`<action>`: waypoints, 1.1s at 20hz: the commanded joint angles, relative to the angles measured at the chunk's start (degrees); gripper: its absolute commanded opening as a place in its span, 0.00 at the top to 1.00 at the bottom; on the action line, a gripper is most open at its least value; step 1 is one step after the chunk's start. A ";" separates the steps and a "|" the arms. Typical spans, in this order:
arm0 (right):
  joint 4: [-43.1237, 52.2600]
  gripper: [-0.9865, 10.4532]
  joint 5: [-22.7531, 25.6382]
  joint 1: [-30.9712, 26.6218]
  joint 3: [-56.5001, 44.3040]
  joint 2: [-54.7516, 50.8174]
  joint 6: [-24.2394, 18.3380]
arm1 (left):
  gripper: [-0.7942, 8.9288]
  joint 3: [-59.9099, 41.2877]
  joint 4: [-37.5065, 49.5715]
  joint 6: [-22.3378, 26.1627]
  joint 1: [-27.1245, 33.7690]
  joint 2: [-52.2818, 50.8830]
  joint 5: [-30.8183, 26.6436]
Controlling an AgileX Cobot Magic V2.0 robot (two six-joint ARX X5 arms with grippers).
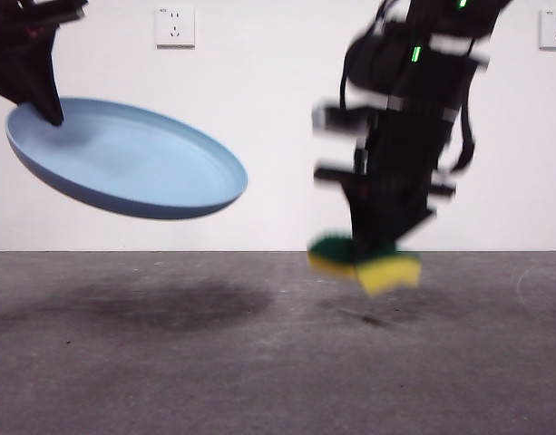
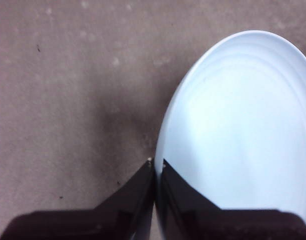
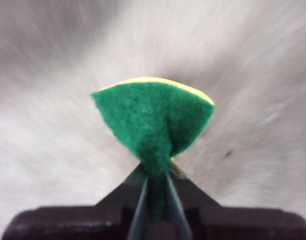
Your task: Pick up the plate,pick up the cloth,clean the plate with the cloth
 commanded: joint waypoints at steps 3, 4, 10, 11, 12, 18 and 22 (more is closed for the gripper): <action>0.74 0.93 -0.22 3.15 -0.24 -10.75 3.15 | 0.93 0.02 1.53 -1.27 -1.90 3.48 0.59; 1.01 0.93 -0.22 3.93 -0.24 -12.52 3.61 | 0.93 0.02 2.21 -1.51 -2.75 3.96 1.77; 4.85 0.93 -0.07 9.20 -0.24 -14.32 4.68 | 0.93 0.02 6.29 -5.57 -11.06 4.26 7.56; 5.95 0.93 -0.07 10.03 -0.24 -13.92 5.16 | 0.93 0.02 6.67 -5.62 -12.57 4.26 7.65; 7.06 0.93 -0.07 10.64 -0.24 -13.53 5.51 | 0.93 0.02 6.95 -5.64 -13.73 4.26 7.67; 7.06 0.93 -4.94 12.52 -0.24 -11.80 6.49 | 0.93 0.02 8.68 -6.10 -16.24 4.26 7.69; 2.19 0.93 -8.79 15.56 -0.24 -11.21 5.77 | 0.93 0.02 11.87 -7.41 -16.06 4.26 7.63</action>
